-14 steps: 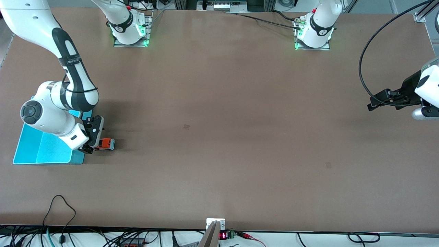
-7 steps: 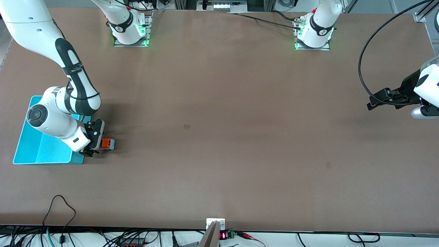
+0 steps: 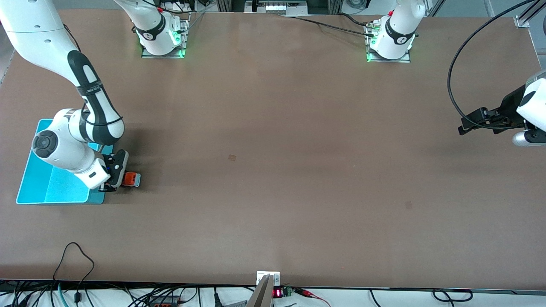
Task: Wind up bus and store in blue box
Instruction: 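Lower the right gripper and grasp the orange bus, then lift the bus with the right gripper and move it into the blue box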
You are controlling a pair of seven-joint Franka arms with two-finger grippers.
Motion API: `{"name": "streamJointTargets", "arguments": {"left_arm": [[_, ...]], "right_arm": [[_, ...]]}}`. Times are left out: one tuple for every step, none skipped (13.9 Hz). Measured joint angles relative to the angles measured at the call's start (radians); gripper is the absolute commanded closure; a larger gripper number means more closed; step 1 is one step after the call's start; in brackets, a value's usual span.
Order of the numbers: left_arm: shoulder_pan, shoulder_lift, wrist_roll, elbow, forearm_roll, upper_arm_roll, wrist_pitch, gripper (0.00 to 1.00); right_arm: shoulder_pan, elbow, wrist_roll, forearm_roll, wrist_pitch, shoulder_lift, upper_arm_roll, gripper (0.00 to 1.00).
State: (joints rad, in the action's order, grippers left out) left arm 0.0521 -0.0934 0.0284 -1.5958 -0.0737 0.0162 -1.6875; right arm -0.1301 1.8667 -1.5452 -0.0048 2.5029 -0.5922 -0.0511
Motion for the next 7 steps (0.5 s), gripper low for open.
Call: {"name": "streamJointTargets", "arguments": {"left_arm": [[0.003,0.002,-0.002,0.0,0.0,-0.001,0.003,0.0],[0.005,0.005,-0.003,0.0,0.0,-0.002,0.006,0.0],[0.005,0.01,-0.006,0.0,0.0,-0.002,0.01,0.0],[0.005,0.014,-0.007,0.0,0.0,0.0,0.015,0.0],[0.004,0.018,-0.007,0.0,0.0,0.002,0.018,0.0],[0.004,0.02,-0.008,0.0,0.0,0.003,0.02,0.0],[0.004,0.021,-0.008,0.0,0.0,0.004,0.024,0.0]], "right_arm": [[0.0,0.0,0.072,0.001,-0.004,0.002,-0.001,1.0],[0.007,0.0,0.16,0.0,-0.016,0.011,-0.005,1.0],[0.027,-0.001,0.26,0.0,-0.034,0.031,-0.011,1.0],[0.056,-0.002,0.361,0.0,-0.052,0.062,-0.015,1.0],[0.088,-0.005,0.465,0.0,-0.083,0.104,-0.015,1.0],[0.112,-0.008,0.561,0.0,-0.142,0.153,-0.016,1.0],[0.124,-0.01,0.639,0.0,-0.198,0.201,-0.016,0.93]]}}
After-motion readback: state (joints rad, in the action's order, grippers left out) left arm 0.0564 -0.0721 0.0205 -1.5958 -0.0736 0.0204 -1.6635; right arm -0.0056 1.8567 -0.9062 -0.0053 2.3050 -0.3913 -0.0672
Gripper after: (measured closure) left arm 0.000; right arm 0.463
